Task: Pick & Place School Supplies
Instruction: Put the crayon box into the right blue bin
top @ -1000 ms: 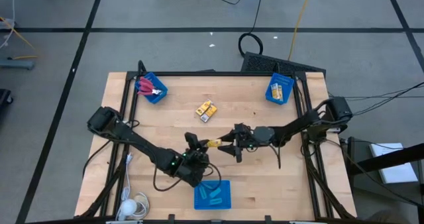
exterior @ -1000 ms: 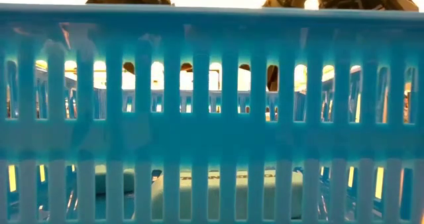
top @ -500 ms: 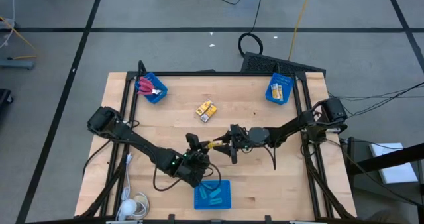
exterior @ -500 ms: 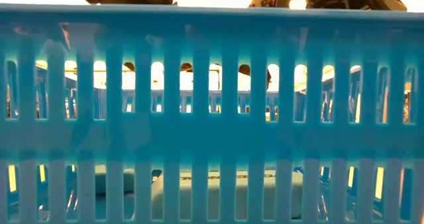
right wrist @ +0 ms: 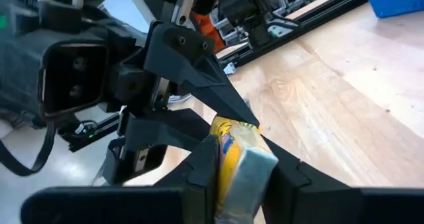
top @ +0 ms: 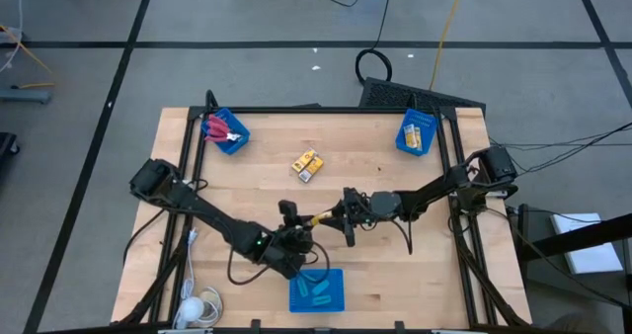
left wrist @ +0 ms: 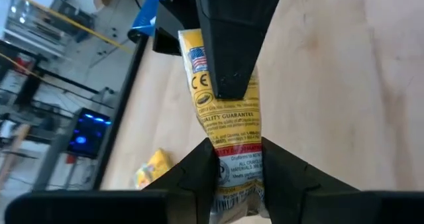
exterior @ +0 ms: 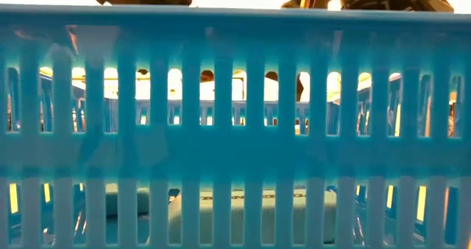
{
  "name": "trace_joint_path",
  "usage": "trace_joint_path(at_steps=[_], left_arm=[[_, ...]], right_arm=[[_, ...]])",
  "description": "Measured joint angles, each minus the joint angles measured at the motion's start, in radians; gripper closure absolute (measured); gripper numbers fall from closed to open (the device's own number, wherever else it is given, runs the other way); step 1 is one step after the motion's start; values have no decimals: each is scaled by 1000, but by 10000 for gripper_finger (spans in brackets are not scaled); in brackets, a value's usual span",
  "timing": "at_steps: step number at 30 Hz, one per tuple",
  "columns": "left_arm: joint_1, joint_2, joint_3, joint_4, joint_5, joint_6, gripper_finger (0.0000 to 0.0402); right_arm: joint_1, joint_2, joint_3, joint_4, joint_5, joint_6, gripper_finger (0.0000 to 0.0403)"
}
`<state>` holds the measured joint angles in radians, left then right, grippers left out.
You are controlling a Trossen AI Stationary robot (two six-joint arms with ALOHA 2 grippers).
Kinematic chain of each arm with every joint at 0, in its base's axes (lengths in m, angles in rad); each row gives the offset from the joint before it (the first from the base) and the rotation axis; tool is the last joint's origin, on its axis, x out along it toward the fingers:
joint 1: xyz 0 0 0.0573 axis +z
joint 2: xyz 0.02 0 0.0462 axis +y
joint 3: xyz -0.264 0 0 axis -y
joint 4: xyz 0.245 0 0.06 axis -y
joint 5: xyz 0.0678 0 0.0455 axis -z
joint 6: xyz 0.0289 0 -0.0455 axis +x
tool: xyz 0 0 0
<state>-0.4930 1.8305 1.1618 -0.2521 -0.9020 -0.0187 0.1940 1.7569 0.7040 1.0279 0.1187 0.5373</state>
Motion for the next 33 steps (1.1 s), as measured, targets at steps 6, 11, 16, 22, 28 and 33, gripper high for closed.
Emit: trace_joint_path(at_steps=[6, 11, 16, 22, 28, 33], left_arm=[[0, 0, 0, 15, 9, -162, 291], [17, -1, 0, 18, 108, -323, 248], [21, -11, 0, 21, 126, -261, 171], [15, -63, 0, 38, 146, -283, 104], [-24, -136, -31, 102, 168, -194, 69], [-28, -218, -193, 389, 153, -72, 58]], right_arm=[[0, 0, 0, 7, -3, -24, 329], [-16, -13, 0, -42, -7, -43, 336], [-37, -84, -3, -164, -8, -75, 341], [-33, -212, -71, -193, 11, -106, 343], [-35, -394, -205, -187, 70, -115, 344], [-34, -584, -354, -183, 154, -116, 344]])
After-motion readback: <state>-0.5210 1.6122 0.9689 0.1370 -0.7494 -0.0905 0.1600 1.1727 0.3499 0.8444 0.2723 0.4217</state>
